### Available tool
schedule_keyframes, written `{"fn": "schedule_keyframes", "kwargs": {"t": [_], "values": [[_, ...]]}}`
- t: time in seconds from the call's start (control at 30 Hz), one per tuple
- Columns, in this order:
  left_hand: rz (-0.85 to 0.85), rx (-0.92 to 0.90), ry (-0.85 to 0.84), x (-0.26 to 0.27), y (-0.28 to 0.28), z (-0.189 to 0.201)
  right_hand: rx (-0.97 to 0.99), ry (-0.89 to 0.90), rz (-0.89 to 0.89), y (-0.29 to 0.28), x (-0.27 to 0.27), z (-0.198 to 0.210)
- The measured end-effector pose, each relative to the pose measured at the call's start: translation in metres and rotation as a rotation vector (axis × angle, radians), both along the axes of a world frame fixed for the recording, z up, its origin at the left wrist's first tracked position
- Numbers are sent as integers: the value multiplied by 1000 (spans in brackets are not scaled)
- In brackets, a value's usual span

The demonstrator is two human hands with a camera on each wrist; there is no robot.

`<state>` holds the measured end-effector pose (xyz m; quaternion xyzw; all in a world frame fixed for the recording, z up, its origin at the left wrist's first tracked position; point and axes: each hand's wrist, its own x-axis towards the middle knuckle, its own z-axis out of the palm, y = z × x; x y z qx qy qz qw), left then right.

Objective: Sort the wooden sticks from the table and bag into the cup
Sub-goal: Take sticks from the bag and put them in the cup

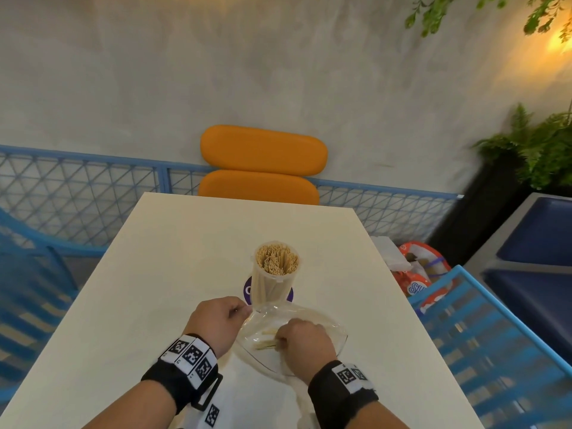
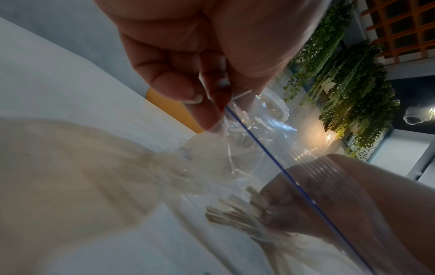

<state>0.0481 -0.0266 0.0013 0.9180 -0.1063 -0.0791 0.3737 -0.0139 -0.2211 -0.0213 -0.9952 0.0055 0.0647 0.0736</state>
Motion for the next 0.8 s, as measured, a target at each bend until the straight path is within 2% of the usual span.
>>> {"fn": "schedule_keyframes", "kwargs": {"t": [0.23,0.37,0.5,0.6,0.8], "values": [[7,-14,-11,2,1,2,343,-153,0,-2,-9,17],[6,-11,-2,2,2,2,431,-169,0,0,-12,31],[7,-31,9,3,2,3,695,-250,-131,-1,-12,40],[3,-41,16,4,2,4,936,-307,-250,0,-4,63],[-10,-27,17,4,2,6,1288,-465,-298,1,25,129]]}}
